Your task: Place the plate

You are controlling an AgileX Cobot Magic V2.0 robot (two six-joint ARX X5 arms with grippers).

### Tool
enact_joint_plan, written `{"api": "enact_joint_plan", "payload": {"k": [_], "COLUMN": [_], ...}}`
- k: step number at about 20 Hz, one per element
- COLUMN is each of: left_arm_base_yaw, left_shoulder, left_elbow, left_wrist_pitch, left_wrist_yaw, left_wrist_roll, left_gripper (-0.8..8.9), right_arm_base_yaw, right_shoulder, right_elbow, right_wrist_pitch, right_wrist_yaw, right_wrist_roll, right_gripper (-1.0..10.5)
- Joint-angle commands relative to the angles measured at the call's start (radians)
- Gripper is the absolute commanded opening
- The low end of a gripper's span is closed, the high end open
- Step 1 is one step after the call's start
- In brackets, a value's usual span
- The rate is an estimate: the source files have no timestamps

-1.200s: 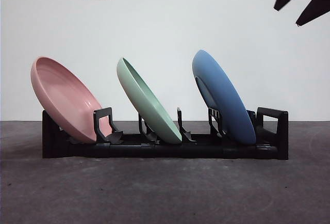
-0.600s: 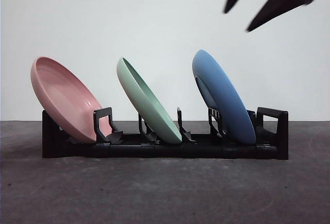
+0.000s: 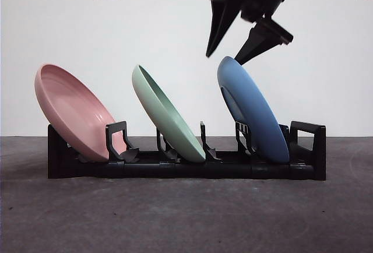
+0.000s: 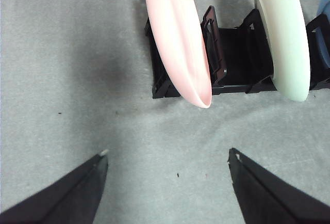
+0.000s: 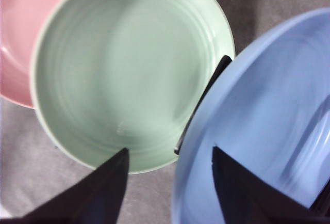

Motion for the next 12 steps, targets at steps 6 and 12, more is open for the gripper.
{"api": "enact_joint_plan", "payload": {"k": [6, 12], "left_arm_base_yaw": [-0.003, -0.002], "left_shoulder": [0.005, 0.005], "left_elbow": [0.022, 0.022], "left_wrist_pitch": [0.016, 0.027], "left_wrist_yaw": [0.003, 0.003], "left_wrist_roll": [-0.002, -0.002], "left_gripper": [3.75, 3.75], "right_arm_base_yaw": [0.014, 0.014], "right_shoulder": [0.027, 0.014], "right_elbow": [0.023, 0.050], "right_wrist_pitch": [0.001, -0.041], "right_wrist_yaw": [0.029, 0.024], "right_wrist_roll": [0.009, 0.012], "right_gripper": [0.1, 0.1]}}
